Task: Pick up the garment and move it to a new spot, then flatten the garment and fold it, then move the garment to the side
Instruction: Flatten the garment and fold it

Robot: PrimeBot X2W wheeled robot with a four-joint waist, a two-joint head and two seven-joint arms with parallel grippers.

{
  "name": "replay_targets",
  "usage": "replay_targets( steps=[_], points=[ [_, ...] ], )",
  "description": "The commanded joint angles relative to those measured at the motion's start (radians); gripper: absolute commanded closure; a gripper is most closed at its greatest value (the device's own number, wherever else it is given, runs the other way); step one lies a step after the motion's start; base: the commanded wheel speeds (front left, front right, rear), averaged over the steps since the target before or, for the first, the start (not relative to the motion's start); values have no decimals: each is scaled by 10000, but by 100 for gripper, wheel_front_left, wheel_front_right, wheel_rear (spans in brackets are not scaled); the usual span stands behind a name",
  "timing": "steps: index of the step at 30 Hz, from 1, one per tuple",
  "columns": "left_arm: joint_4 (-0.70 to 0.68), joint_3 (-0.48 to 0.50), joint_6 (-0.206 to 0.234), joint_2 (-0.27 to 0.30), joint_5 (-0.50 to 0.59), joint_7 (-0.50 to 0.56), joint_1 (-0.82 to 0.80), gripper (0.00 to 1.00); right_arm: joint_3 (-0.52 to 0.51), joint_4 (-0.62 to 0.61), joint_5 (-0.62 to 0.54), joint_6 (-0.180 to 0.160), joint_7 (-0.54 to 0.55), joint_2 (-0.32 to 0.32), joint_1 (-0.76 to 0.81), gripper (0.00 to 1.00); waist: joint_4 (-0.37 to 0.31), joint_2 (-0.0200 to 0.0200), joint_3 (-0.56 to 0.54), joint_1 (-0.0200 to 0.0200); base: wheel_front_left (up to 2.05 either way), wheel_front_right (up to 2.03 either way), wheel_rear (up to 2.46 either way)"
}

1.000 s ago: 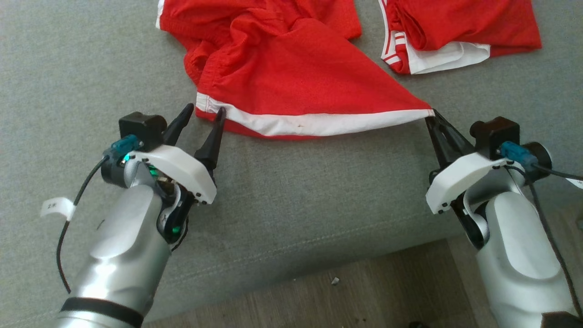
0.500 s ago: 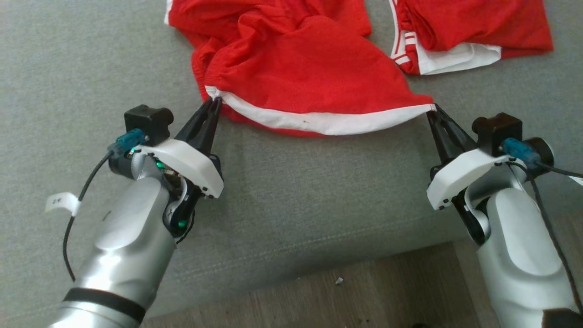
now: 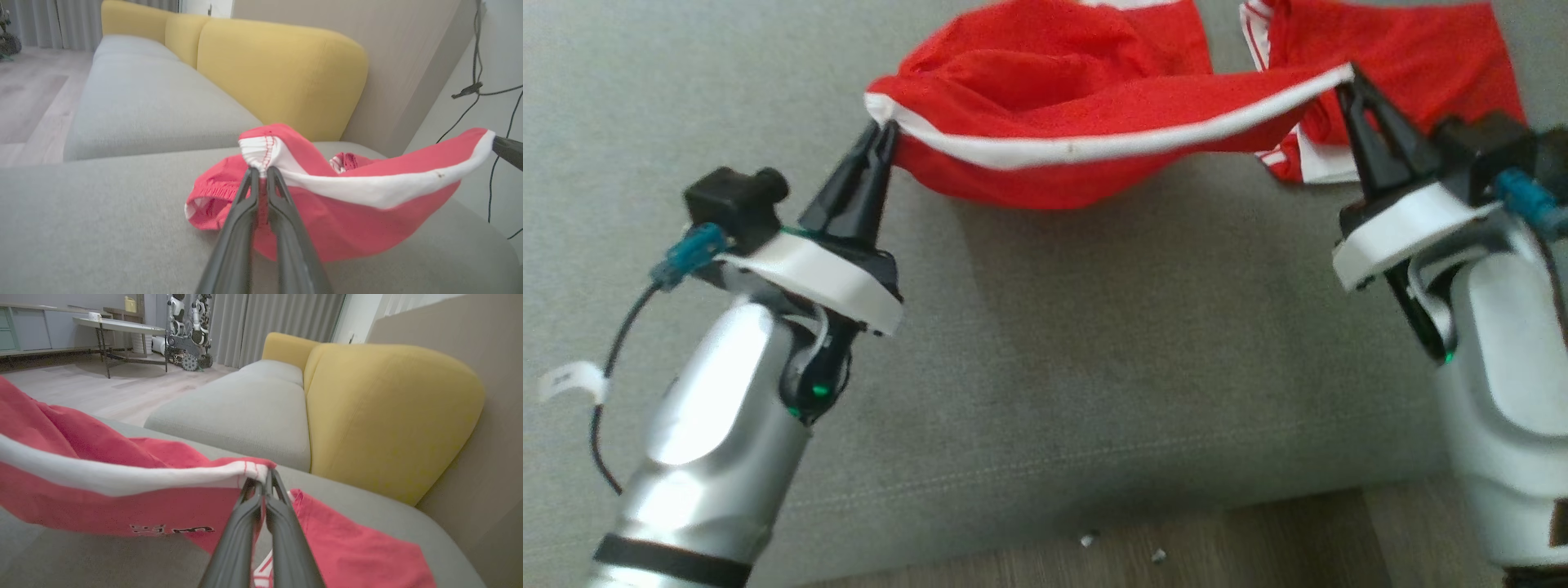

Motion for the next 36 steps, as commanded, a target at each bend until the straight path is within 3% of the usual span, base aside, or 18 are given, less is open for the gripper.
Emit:
replay_targets(
  steps=[1, 8, 15, 24, 28, 36],
  points=[
    [-608, 504, 76, 452, -45, -119, -245, 100, 240, -483, -36, 35, -95, -144, -409, 100, 246, 0, -442, 0, 0, 0, 0],
    [-2618, 1112, 440, 1139, -414, 450, -100, 100, 640, -779, 279, 35, -174, -594, -1562, 100, 372, 0, -1351, 0, 0, 0, 0],
    [-4874, 1710, 1174, 1745, -694, 1494, 18, 100, 1316, -927, 519, 35, 66, -1268, -2747, 100, 365, 0, -1986, 0, 0, 0, 0],
    [-7286, 2220, 2081, 2934, -499, 3310, 176, 100, 1893, -2076, 1520, 35, 1536, -2184, -3397, 100, 431, 0, -2196, 0, 0, 0, 0],
    [-7539, 2251, 2037, 3471, -410, 4155, -377, 100, 2213, -2424, 2116, 35, 2374, -2764, -3856, 100, 539, 0, -1582, 0, 0, 0, 0],
    [-5895, 1930, 1279, 3452, -591, 5149, -3391, 100, 2853, -1629, 3339, 35, 3255, -2919, -6562, 100, 890, 0, 833, 0, 0, 0, 0]
  ],
)
